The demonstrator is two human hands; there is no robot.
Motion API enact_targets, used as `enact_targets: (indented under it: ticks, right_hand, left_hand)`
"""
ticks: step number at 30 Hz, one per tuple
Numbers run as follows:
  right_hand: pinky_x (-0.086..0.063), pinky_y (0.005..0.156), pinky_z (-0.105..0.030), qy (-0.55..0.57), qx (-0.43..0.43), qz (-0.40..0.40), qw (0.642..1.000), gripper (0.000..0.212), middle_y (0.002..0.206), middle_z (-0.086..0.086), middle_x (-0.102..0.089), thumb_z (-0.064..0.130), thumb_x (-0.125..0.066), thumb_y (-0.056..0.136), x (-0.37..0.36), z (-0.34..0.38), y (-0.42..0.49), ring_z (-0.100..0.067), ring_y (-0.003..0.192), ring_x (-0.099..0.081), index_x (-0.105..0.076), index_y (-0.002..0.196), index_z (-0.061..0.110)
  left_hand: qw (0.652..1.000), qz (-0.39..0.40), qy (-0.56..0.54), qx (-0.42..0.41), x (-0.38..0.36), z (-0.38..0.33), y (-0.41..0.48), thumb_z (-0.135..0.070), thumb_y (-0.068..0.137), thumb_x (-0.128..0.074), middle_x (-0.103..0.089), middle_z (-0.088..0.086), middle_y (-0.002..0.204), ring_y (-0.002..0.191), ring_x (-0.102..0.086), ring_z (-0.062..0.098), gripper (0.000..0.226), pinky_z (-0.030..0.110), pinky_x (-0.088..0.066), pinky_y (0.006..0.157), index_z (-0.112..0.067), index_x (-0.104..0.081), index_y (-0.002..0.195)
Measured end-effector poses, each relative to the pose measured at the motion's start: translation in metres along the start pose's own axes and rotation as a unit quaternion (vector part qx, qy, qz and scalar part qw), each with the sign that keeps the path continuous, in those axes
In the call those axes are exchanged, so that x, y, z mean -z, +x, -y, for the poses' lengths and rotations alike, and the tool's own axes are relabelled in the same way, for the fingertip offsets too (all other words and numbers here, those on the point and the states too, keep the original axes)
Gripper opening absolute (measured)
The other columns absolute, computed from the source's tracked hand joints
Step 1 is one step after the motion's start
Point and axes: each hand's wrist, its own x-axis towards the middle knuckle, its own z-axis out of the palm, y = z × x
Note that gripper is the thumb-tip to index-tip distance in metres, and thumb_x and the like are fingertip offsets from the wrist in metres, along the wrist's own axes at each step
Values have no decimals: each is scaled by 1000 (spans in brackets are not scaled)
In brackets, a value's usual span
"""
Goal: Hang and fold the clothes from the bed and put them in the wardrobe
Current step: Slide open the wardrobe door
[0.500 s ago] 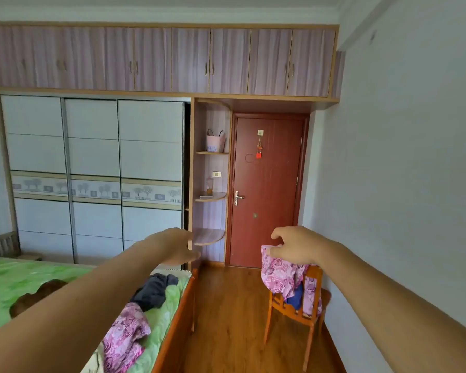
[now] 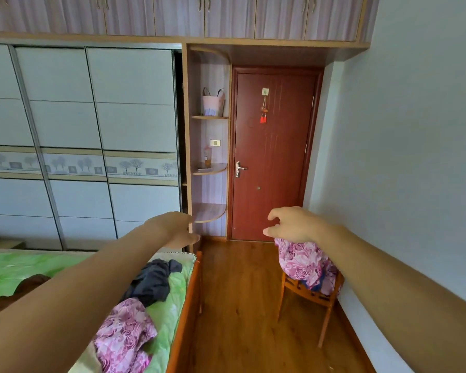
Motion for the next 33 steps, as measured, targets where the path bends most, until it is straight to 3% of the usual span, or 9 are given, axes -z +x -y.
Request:
enact_targets:
  ticks: [10,18,30,33]
  right_hand:
    - [-49,102,-37,-8,-12,40,999,57,150,-3,-50,51,-57,98,-39,-41,165,-24,130,-53,-46,147,24]
    - [-48,102,-37,14,-10,61,998,60,150,-2,-49,55,-58,95,-48,-122,332,-23,130,-52,-47,146,26]
    - [-50,95,-33,20,28,105,994,61,140,-2,-56,59,-59,93,-26,-193,560,-19,116,-58,-50,144,27]
    - [-49,99,-36,10,30,92,995,61,142,-2,-55,59,-59,93,-22,-204,616,-21,121,-56,-50,144,27]
  left_hand:
    - [999,41,-18,-8,-37,28,169,-49,100,-51,-51,3,148,134,-48,22,53,28,-36,98,-20,-48,144]
    - [999,42,-6,18,-57,20,335,-48,100,-52,-44,2,155,141,-42,23,58,35,-36,112,-20,-42,150]
    - [995,47,-27,79,-58,38,555,-47,100,-53,-52,4,149,134,-49,23,56,35,-40,107,-18,-47,147]
    - [994,57,-27,85,-61,48,610,-48,100,-51,-47,4,152,138,-46,24,59,36,-39,109,-16,-44,149]
